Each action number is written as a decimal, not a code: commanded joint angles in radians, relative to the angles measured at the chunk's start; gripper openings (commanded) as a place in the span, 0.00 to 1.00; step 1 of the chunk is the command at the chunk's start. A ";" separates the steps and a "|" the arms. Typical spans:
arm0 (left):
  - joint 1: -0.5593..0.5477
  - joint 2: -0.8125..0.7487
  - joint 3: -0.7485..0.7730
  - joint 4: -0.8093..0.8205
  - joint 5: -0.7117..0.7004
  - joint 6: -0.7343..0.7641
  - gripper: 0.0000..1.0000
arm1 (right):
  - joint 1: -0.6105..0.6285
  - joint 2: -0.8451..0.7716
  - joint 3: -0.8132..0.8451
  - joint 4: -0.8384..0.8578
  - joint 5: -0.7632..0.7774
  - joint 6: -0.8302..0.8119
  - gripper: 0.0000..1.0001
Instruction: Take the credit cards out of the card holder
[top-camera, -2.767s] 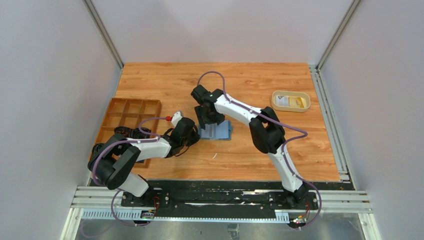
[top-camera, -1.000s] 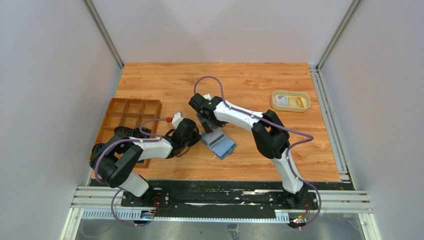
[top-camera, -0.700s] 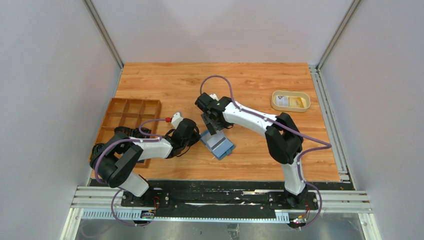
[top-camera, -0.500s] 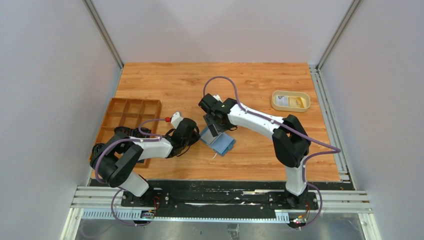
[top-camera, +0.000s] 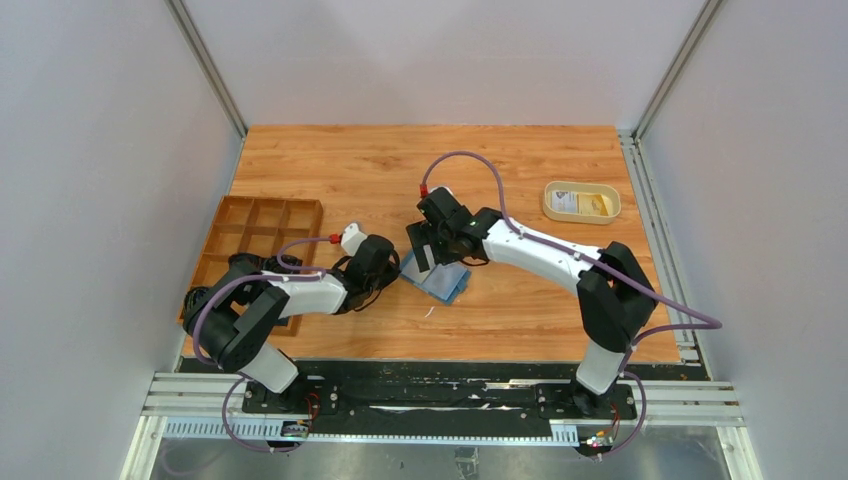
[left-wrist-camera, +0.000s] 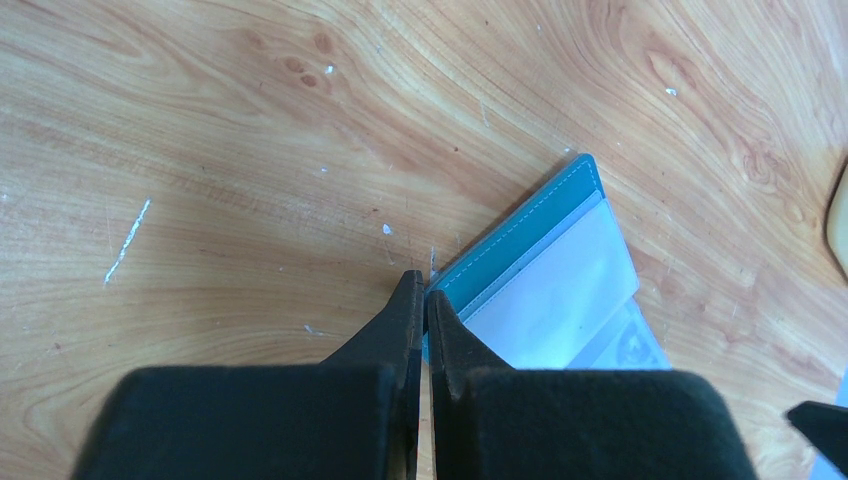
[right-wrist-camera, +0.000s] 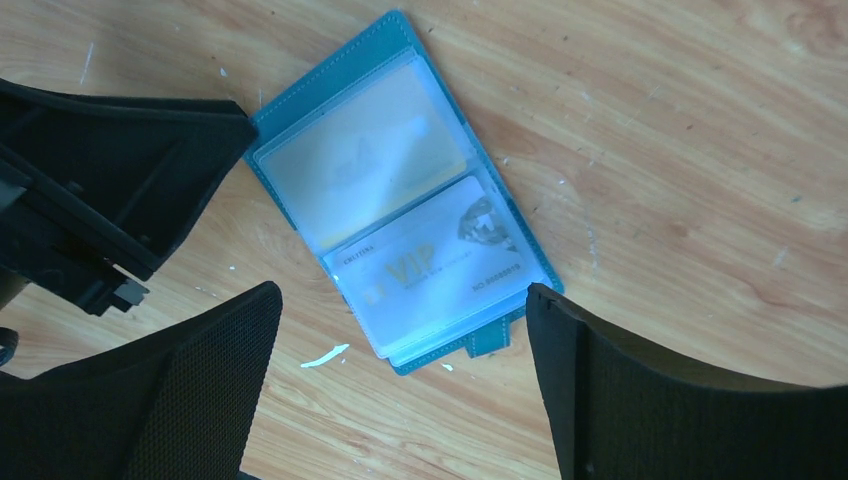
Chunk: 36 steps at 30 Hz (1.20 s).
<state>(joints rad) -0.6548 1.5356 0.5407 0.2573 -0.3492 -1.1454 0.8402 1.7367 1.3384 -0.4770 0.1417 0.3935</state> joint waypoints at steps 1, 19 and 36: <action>0.009 0.017 0.007 -0.086 -0.067 -0.040 0.00 | -0.024 -0.004 -0.088 0.046 -0.079 0.083 0.95; 0.008 -0.061 -0.026 -0.111 -0.073 -0.125 0.00 | -0.189 -0.068 -0.566 0.641 -0.377 0.392 0.86; 0.009 -0.075 -0.006 -0.143 -0.025 -0.050 0.00 | -0.275 -0.016 -0.620 0.793 -0.467 0.419 0.00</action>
<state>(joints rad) -0.6342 1.4609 0.5232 0.1127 -0.4477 -1.2507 0.6037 1.6886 0.7334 0.3008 -0.2672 0.8345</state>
